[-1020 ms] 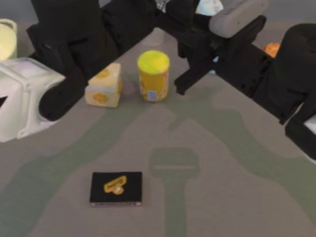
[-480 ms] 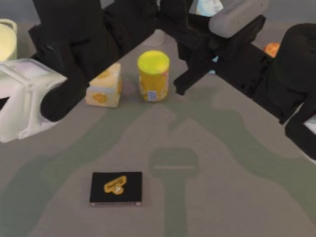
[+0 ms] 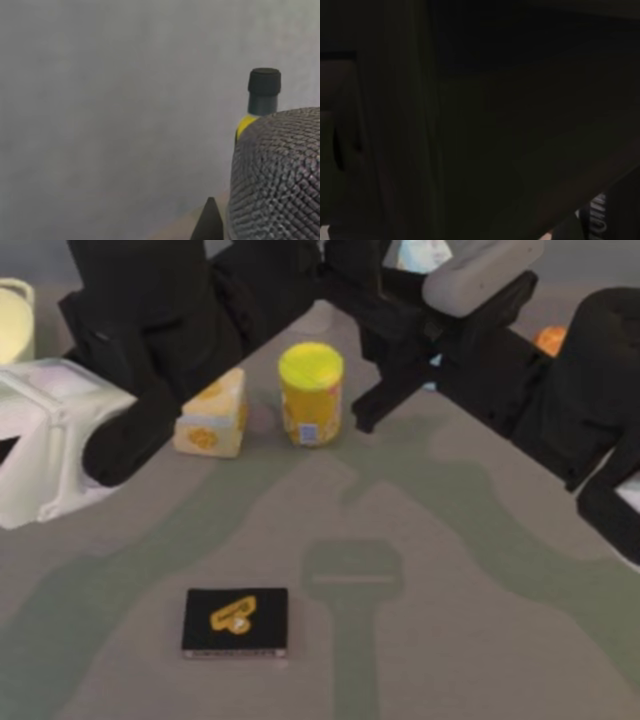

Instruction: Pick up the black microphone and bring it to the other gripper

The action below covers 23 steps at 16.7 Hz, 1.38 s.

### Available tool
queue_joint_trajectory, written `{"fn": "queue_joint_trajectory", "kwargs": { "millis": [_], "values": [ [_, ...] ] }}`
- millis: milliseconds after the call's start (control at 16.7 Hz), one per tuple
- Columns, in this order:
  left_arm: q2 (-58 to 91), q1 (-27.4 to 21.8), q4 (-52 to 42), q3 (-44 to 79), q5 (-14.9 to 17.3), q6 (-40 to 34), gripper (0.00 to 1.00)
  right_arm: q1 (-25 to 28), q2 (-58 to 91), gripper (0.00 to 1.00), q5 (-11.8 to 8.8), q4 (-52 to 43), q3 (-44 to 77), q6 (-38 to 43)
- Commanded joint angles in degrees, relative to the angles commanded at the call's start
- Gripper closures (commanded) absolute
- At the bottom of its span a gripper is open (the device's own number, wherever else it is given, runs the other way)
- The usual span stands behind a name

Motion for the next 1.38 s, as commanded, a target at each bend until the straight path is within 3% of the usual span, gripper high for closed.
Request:
{"fn": "queue_joint_trajectory", "kwargs": {
  "millis": [660,1200,1380],
  "values": [
    [0.0,0.0,0.0,0.0,0.0,0.0,1.0,0.0,0.0,0.02,0.0,0.0,0.0,0.0],
    [-0.5,0.0,-0.1,0.6,-0.5,0.3,1.0,-0.3,0.6,0.0,0.2,0.0,-0.6,-0.2],
    [-1.3,1.4,-0.3,-0.3,0.7,0.4,1.0,-0.8,-1.7,0.0,-0.1,-0.4,-2.8,-0.3]
  ]
}}
